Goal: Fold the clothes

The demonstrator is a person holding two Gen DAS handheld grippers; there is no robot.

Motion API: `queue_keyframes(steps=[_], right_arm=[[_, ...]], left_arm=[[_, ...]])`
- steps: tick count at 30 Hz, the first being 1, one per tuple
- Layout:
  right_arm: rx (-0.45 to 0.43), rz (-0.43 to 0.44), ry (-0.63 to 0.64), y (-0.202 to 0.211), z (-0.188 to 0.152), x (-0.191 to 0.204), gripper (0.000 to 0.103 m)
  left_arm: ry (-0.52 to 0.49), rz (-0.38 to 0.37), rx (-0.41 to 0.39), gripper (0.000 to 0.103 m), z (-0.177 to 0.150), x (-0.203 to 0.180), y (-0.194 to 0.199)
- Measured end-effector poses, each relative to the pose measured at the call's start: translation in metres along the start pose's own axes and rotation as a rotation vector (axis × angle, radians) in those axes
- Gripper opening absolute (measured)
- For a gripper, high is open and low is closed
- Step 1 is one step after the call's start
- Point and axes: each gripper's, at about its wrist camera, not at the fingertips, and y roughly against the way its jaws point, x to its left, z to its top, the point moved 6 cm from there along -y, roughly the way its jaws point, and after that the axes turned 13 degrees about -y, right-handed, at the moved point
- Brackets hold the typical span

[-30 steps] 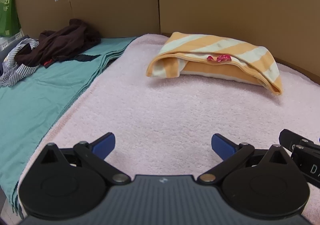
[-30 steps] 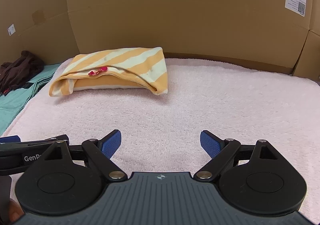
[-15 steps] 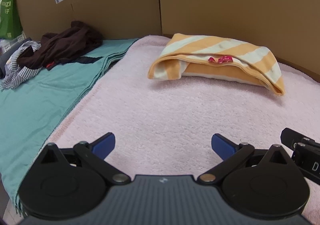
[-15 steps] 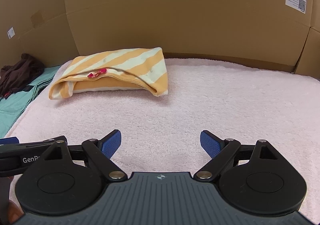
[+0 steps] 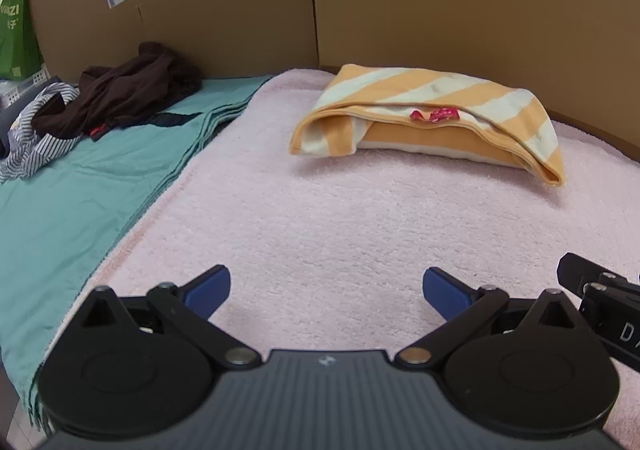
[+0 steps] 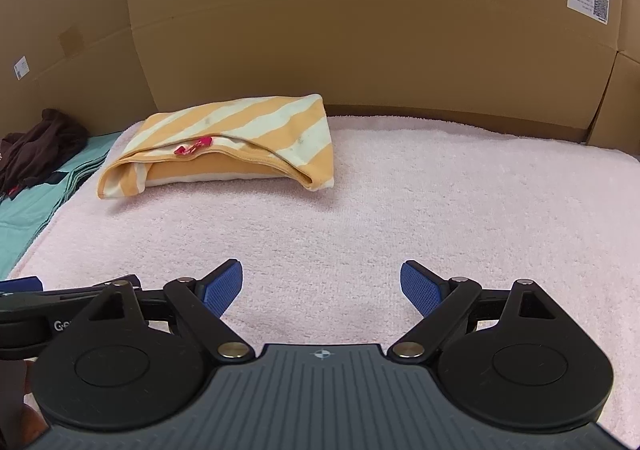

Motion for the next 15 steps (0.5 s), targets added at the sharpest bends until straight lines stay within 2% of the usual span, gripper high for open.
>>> queue_keyframes(steps=[15], right_arm=[[0.003,-0.002,0.003,-0.0009,-0.0014,0.0029,0.089]], left_arm=[[-0.003,0.009,-0.007,0.102,-0.0003,0.0016,0.0013]])
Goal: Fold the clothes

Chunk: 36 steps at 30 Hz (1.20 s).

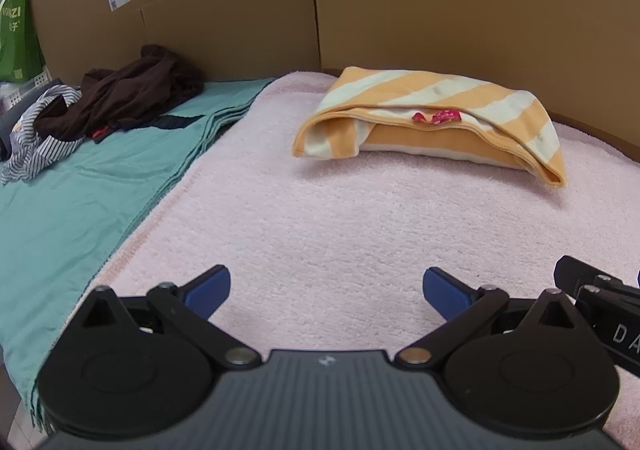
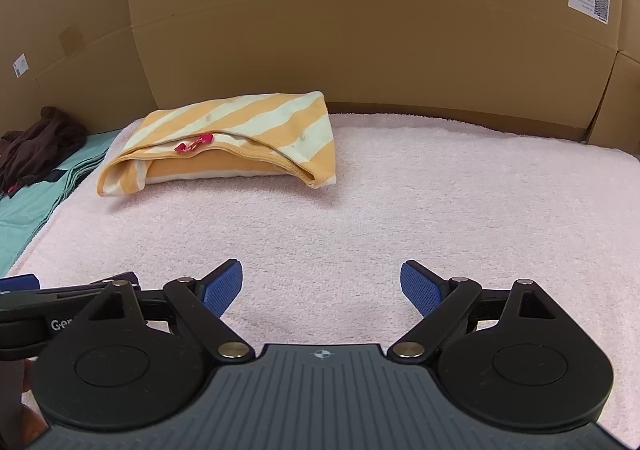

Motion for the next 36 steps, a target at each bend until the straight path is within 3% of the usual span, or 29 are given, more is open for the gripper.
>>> queue_keyframes(steps=[36], right_arm=[[-0.006,0.001,-0.007,0.0007,0.0012,-0.0015,0.089]], left_arm=[[-0.008,-0.01,0.007,0.102,-0.0004,-0.0032,-0.0003]])
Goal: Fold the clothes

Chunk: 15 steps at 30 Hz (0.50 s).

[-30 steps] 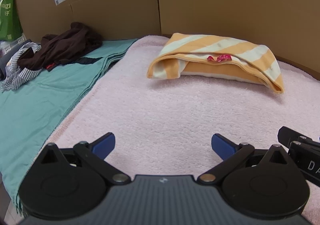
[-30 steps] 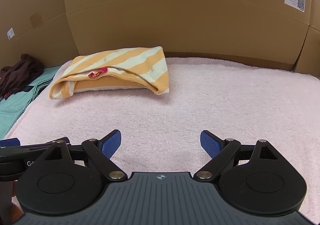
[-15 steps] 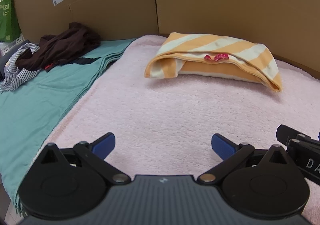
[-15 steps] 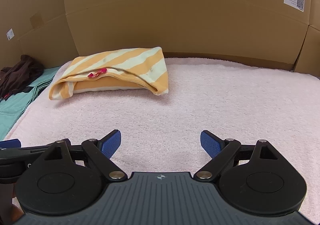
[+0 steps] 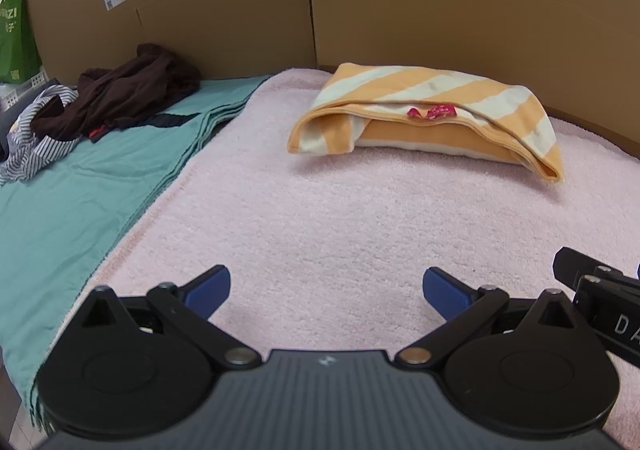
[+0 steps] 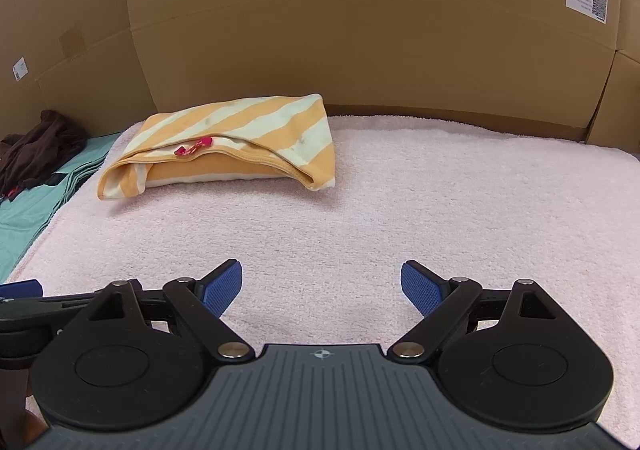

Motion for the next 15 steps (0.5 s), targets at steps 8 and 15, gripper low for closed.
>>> queue_keyframes(steps=[8,15], right_arm=[[0.001,0.003,0.004,0.0002,-0.0006,-0.0005,0.089],[0.0,0.002,0.008,0.0006,-0.0002,0.0003,0.089]], left_arm=[[0.001,0.0,0.0,0.103,0.0002,0.0002,0.0004],[0.001,0.003,-0.003,0.102,0.0,0.0006,0.0018]])
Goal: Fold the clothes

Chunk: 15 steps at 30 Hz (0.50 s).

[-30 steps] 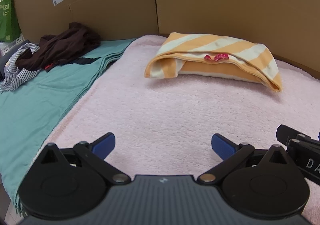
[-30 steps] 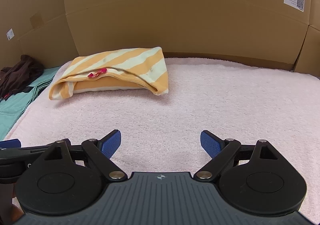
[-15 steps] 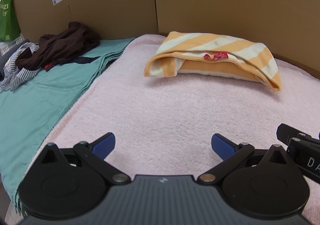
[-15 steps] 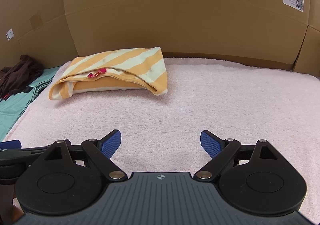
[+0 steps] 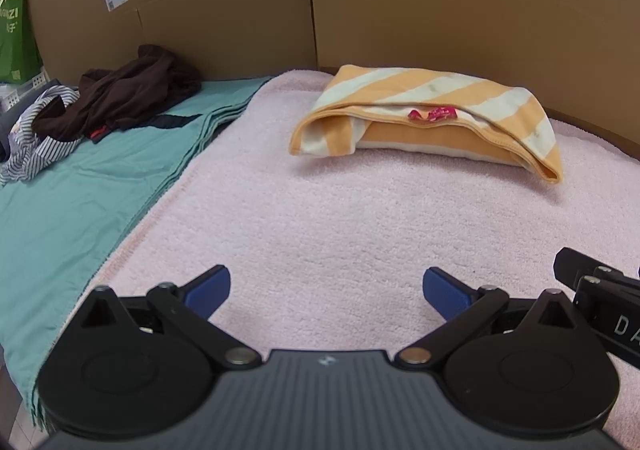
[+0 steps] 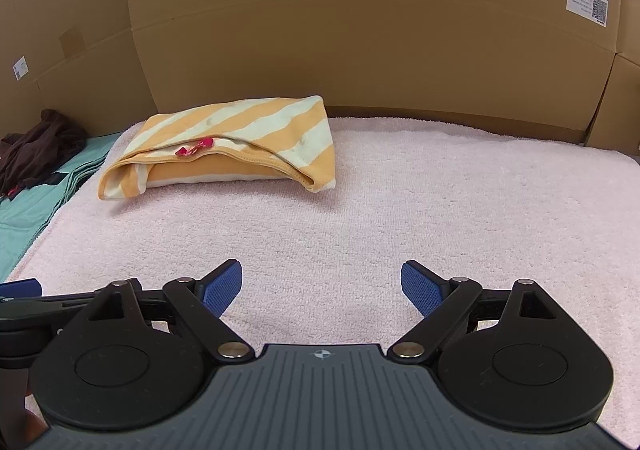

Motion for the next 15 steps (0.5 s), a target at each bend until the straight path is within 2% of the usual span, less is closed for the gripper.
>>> queue_keyframes(steps=[15], right_arm=[[0.0,0.003,-0.003,0.0008,0.0032,-0.002,0.089]], left_arm=[[-0.005,0.008,-0.006,0.102,0.0026,-0.0015,0.0017]])
